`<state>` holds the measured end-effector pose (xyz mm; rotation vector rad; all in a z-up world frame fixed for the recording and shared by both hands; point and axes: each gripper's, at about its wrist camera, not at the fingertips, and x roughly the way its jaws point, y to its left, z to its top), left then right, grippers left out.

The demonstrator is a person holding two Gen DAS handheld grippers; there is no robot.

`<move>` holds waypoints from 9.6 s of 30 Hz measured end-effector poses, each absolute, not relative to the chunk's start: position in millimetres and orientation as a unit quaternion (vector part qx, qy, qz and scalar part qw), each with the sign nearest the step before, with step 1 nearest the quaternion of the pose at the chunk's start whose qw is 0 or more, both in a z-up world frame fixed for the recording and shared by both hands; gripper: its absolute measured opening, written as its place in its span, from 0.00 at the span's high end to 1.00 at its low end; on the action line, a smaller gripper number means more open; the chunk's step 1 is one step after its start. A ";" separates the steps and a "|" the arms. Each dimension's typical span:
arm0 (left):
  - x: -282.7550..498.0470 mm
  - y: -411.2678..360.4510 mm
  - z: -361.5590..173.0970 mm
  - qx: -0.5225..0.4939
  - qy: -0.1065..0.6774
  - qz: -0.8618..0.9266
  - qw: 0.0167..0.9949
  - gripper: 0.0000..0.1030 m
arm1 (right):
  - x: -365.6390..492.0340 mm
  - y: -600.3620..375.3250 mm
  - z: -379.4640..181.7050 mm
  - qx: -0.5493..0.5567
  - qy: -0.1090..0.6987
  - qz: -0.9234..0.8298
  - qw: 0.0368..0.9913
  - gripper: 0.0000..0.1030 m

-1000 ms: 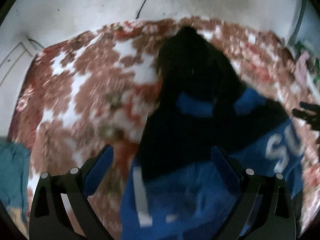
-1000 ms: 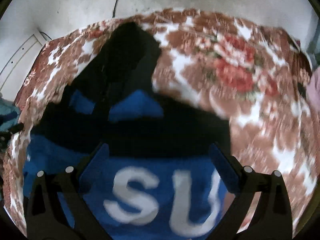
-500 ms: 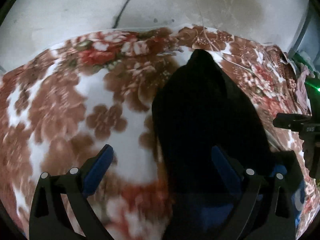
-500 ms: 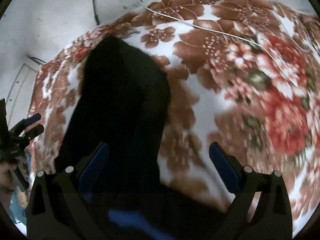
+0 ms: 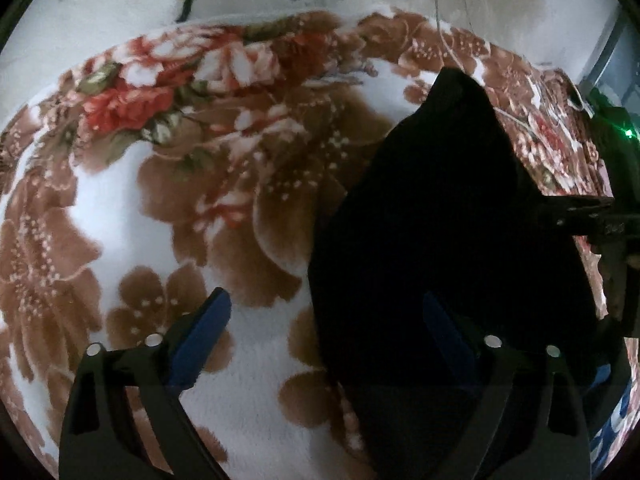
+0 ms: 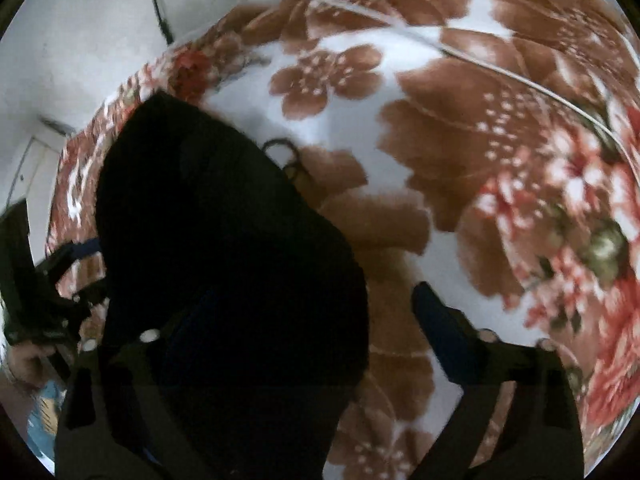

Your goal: Fold large clothes

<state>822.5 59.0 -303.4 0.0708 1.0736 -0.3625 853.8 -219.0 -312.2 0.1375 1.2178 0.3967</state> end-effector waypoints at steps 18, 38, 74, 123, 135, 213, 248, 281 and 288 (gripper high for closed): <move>806.8 49.1 -282.1 0.067 0.484 -0.217 0.845 0.84 | 814.9 -203.6 -278.9 -0.042 0.494 0.236 0.836 0.87; 718.9 22.1 -173.5 0.131 0.381 -0.257 0.878 0.92 | 725.5 -209.6 -174.1 -0.068 0.388 0.242 0.886 0.87; 383.9 19.4 -283.5 0.257 0.453 -0.288 0.804 0.88 | 350.1 -220.1 -286.3 -0.197 0.414 0.244 0.855 0.40; 364.0 -36.4 -327.3 0.163 0.494 -0.195 0.832 0.05 | 375.5 -191.4 -329.3 -0.159 0.514 0.086 0.838 0.05; 265.7 52.5 -223.7 0.093 0.494 -0.133 0.854 0.05 | 297.8 -207.1 -238.2 -0.163 0.492 0.121 0.846 0.05; 116.3 65.4 -256.5 -0.324 0.597 -0.238 0.694 0.77 | 147.6 -356.8 -250.2 0.179 0.667 0.276 0.669 0.87; 530.5 104.8 -230.1 -0.359 0.538 -0.233 0.726 0.78 | 526.3 -382.1 -217.6 0.269 0.543 0.241 0.758 0.88; 597.3 169.6 -275.2 -0.442 0.543 -0.155 0.697 0.05 | 629.4 -437.4 -293.9 0.363 0.568 0.297 0.677 0.49; 573.3 200.4 -200.4 -0.398 0.503 -0.122 0.757 0.05 | 622.2 -491.3 -232.0 0.384 0.489 0.208 0.755 0.07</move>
